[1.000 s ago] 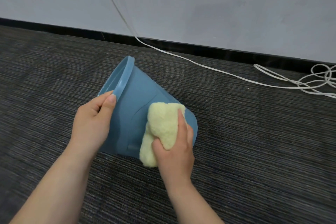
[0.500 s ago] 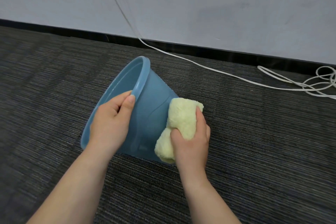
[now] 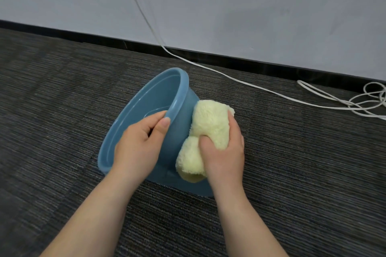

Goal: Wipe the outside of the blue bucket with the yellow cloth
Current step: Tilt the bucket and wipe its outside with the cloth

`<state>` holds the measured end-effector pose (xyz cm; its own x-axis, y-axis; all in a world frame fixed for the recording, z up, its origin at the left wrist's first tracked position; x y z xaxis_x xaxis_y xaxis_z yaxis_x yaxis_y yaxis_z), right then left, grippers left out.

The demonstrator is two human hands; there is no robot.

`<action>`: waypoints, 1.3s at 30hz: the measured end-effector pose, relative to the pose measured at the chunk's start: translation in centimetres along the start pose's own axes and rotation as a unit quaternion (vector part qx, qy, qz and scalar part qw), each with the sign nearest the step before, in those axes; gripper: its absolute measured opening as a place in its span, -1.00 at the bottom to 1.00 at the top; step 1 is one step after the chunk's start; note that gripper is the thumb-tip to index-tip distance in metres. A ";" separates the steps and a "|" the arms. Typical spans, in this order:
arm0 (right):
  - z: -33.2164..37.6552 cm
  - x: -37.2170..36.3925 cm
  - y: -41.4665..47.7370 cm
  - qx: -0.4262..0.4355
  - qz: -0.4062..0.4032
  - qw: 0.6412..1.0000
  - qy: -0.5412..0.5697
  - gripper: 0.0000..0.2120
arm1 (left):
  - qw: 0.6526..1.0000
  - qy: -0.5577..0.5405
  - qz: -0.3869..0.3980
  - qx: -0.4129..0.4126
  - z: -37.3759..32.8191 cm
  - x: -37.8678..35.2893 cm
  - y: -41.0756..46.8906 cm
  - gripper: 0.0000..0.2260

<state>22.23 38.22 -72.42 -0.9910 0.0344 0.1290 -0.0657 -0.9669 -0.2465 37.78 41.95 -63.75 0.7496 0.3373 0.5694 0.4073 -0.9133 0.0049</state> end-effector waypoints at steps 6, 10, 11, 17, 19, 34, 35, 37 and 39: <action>-3.3 3.6 1.5 -0.100 -0.056 0.993 0.027 -0.45 | 0.999 0.020 0.031 -0.020 -0.6 -0.1 0.0 -0.77; -0.5 2.3 0.7 -0.015 -0.040 0.999 -0.009 -0.39 | 0.998 0.043 0.028 -0.023 -0.9 -0.4 0.1 -0.82; 0.6 1.5 0.3 0.017 -0.026 0.999 -0.010 -0.38 | 0.998 0.049 0.026 -0.024 -0.9 -0.3 0.1 -0.82; 0.1 2.2 0.8 0.001 -0.013 1.000 -0.002 -0.40 | 0.996 0.033 0.066 -0.042 -1.5 -0.7 0.6 -0.84; -0.4 2.6 0.6 0.003 -0.031 0.999 -0.012 -0.39 | 0.993 0.028 0.108 -0.043 -1.5 -0.7 1.2 -0.81; -1.2 -2.7 -6.2 0.076 0.057 0.989 -0.113 -0.29 | 0.984 0.174 -0.033 0.002 -0.5 1.9 3.3 -0.84; -1.6 -2.1 -6.0 0.067 0.031 0.994 -0.077 -0.30 | 0.987 0.158 -0.033 0.004 -0.3 2.1 3.0 -0.86; -2.6 -0.5 -5.5 0.024 -0.037 0.999 0.005 -0.35 | 0.992 0.117 -0.033 0.016 -0.1 2.4 2.3 -0.82; -2.5 0.3 -5.1 -0.001 -0.065 0.997 0.037 -0.40 | 0.998 0.040 -0.016 0.039 0.3 2.4 1.5 -0.74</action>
<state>22.01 43.81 -73.54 -0.9801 0.1778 0.0887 -0.1940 -0.9528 -0.2334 40.33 41.47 -62.61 0.6920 0.3443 0.6345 0.4729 -0.8803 -0.0380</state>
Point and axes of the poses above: each hand's wrist, its own y-axis towards the middle knuckle, its own x-axis out of the back of the hand, z = x × y, the point moved 8 cm from there along y, towards the middle knuckle, and after that the axes turned 1 degree about -x, right-handed, at the moved point
